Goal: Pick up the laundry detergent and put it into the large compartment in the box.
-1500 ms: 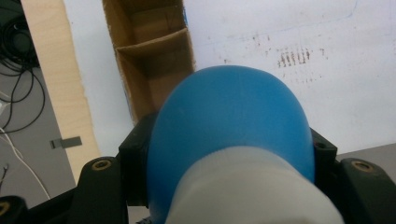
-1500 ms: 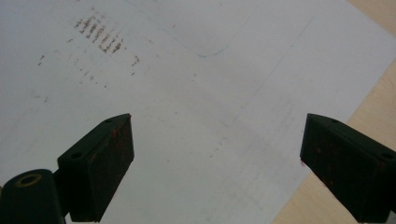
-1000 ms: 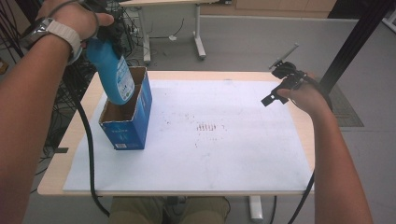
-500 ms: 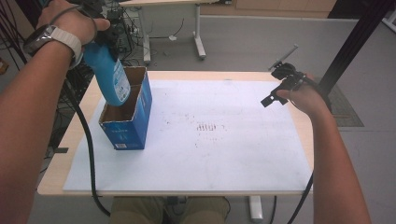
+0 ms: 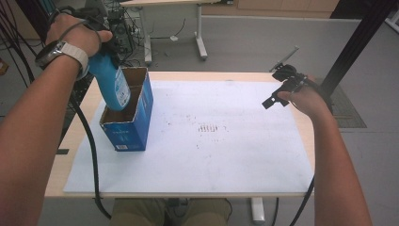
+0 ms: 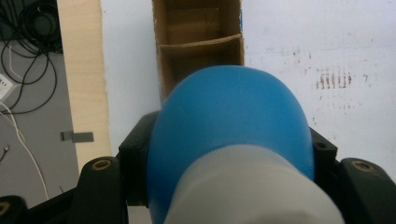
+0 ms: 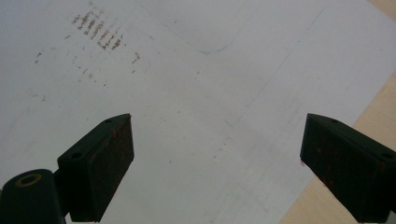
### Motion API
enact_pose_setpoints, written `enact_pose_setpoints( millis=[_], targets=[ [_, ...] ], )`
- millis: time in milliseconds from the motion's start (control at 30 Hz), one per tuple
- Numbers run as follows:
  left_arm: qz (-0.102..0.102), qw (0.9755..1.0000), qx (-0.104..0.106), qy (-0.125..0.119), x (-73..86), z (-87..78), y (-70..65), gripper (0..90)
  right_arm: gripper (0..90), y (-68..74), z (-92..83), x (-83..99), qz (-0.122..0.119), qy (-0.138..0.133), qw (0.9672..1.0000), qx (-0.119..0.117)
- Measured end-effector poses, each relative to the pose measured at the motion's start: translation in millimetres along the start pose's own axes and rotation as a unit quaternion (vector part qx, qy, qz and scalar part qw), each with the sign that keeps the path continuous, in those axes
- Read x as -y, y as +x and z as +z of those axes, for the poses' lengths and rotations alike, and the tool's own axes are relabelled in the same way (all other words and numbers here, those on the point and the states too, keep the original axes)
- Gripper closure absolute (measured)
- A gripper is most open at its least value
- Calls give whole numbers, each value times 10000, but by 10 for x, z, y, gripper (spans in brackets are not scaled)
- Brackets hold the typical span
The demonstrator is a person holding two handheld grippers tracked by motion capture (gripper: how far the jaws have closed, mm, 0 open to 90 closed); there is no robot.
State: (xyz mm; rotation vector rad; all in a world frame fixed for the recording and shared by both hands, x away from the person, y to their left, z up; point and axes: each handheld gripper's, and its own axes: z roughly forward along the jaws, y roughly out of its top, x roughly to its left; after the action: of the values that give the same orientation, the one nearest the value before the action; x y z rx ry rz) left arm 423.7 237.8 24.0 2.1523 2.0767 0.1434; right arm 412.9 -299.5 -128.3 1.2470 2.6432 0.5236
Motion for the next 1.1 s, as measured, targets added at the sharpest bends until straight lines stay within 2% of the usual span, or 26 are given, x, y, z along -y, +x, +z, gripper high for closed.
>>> enact_pose_setpoints(
  millis=[367,867,900,1100],
  targets=[
    [3,10000,-52,14,-18,201,8,378,95,-16,20,-3,34,30,10000,-9],
    [37,10000,12,22,-44,479,17,378,95,-50,65,11,63,59,10000,-37],
    [33,10000,-3,-30,-29,496,14,378,95,-51,67,10,62,62,10000,-37],
    [101,9999,-103,58,-44,646,-31,378,95,-52,93,9,77,80,9999,-47]
  ],
)
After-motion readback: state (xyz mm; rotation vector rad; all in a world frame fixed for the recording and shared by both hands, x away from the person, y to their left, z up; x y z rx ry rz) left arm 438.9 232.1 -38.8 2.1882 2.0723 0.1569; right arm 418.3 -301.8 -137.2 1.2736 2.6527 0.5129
